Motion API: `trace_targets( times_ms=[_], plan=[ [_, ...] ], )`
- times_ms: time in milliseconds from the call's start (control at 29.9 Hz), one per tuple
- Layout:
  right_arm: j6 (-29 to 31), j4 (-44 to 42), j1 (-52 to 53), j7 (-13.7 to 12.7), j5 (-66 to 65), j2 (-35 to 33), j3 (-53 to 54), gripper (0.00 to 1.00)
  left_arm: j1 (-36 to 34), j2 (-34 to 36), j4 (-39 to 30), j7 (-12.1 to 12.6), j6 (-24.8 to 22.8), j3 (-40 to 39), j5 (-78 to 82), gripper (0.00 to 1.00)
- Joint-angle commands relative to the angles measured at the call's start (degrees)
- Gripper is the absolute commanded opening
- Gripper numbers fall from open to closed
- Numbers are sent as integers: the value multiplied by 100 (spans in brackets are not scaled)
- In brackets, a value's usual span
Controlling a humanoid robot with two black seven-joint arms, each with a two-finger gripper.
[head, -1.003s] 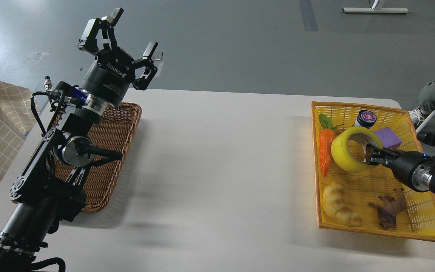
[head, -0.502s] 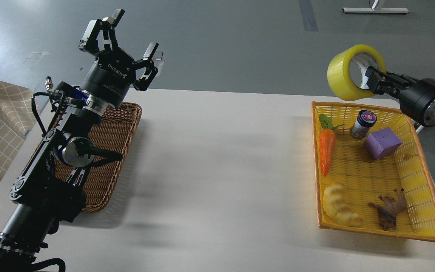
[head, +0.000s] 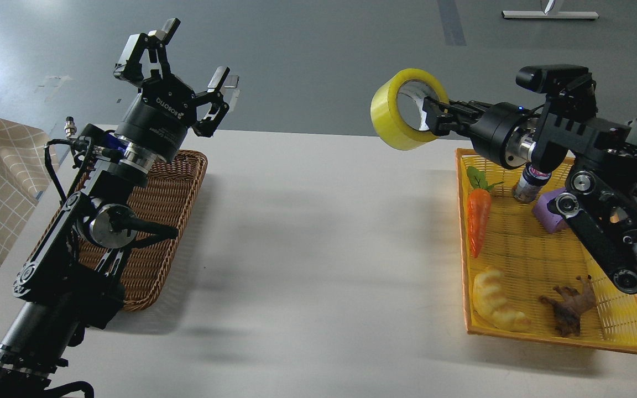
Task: Place and transfer tape with both arms
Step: 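Lift the tape roll out of the tray with the right gripper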
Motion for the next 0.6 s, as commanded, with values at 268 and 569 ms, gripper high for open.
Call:
trace_targets(
  times_ms=[268, 569],
  plan=[
    [0, -626, -65, 1, -748, 1218, -293, 7, 83, 61, -1, 0, 1, -34, 0, 98],
    [0, -924, -258, 1, -1005, 1526, -548, 8, 127, 97, -1, 0, 1, -43, 0, 98]
  ],
)
